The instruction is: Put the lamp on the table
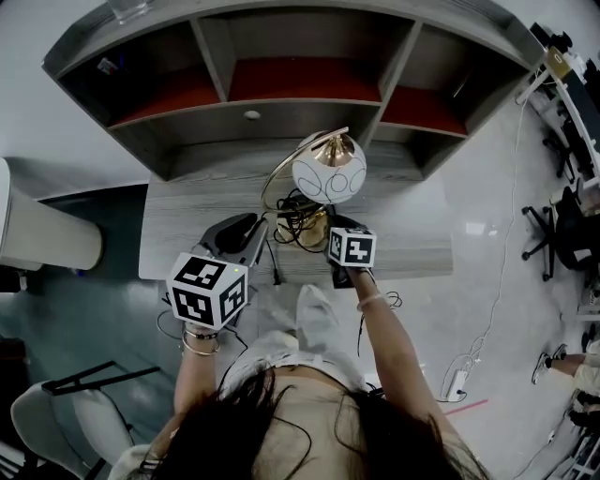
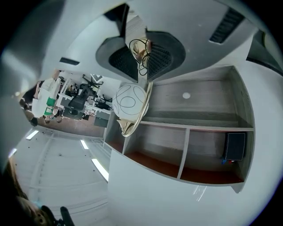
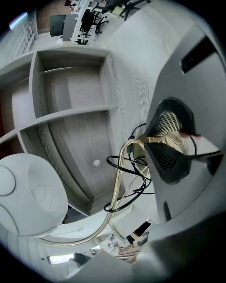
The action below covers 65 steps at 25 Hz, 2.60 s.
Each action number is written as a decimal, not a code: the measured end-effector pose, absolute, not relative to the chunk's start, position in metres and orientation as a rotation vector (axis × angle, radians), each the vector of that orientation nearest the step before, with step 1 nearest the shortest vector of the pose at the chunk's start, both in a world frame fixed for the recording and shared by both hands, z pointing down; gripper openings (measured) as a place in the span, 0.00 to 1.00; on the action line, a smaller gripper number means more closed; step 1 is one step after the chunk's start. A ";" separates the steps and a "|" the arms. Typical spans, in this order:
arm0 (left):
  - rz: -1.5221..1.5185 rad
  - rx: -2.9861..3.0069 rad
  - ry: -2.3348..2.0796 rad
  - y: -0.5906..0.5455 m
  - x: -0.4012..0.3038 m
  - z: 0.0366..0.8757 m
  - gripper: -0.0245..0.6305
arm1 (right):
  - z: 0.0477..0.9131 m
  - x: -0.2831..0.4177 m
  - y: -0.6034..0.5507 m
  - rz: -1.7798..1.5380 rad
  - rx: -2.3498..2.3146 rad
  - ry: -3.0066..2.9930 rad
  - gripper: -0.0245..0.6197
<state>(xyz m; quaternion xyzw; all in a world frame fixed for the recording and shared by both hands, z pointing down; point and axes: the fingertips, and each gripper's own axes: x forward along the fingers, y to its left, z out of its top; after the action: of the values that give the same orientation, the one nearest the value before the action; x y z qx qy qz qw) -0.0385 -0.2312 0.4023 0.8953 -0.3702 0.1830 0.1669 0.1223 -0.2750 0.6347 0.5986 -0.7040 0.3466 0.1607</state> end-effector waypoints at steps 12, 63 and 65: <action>0.480 2.590 -1.013 -0.184 -0.051 0.398 0.12 | 0.610 0.110 -0.224 0.958 1.760 -2.029 0.10; 0.430 2.550 -1.018 -0.002 0.007 0.403 0.09 | 0.492 0.128 -0.023 0.606 1.785 -2.213 0.07; 0.420 2.544 -1.028 0.009 0.008 0.403 0.09 | 0.493 0.130 -0.013 0.614 1.781 -2.216 0.07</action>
<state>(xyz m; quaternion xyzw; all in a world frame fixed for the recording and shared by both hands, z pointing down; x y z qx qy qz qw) 0.0081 0.0088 0.4028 0.9012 -0.3641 0.1488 0.1821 0.1297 -0.0131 0.4930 0.6081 -0.7568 0.2097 0.1162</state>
